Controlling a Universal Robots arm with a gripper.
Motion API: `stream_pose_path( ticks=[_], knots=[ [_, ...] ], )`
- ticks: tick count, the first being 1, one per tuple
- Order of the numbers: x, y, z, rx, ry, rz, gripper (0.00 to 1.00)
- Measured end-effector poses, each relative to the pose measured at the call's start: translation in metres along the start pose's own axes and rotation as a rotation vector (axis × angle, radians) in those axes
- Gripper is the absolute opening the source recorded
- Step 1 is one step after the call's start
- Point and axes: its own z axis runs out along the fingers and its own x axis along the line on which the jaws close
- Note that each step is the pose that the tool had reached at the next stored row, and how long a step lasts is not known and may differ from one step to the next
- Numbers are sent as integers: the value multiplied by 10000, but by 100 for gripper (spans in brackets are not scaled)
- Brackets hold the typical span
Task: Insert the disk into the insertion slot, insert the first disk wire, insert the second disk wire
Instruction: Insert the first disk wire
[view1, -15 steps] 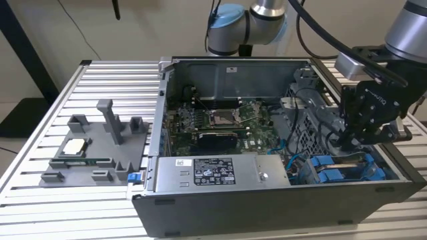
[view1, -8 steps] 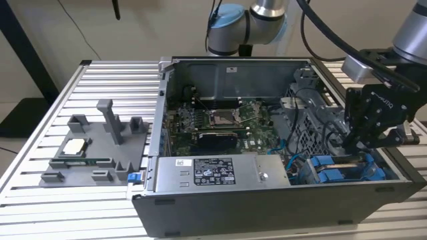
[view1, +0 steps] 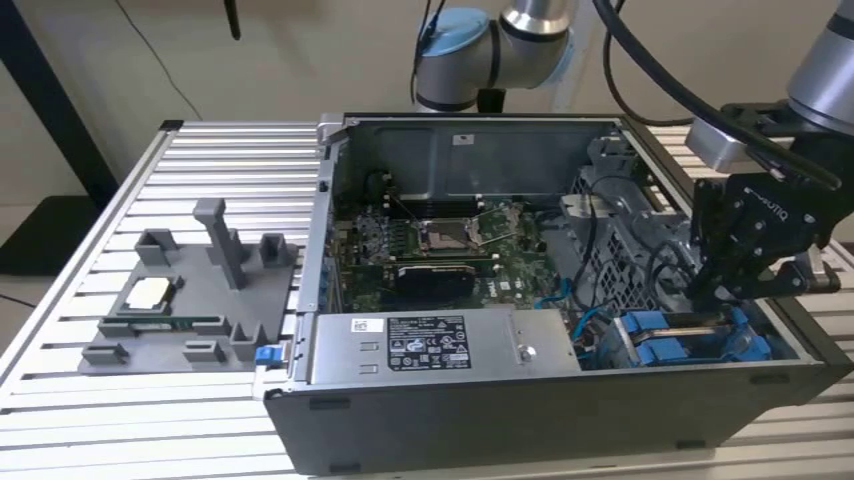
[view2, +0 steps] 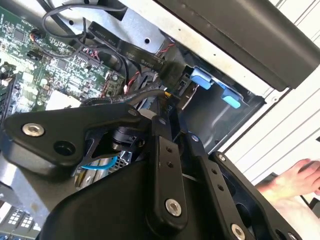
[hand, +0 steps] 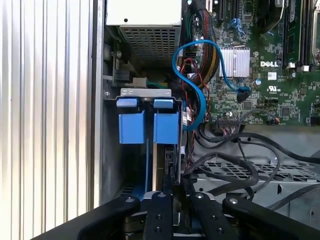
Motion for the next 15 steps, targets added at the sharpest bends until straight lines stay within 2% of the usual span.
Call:
stream_pose_path(
  ticks=[15],
  knots=[
    [16, -21, 32, -6, -7, 130, 19]
  ],
)
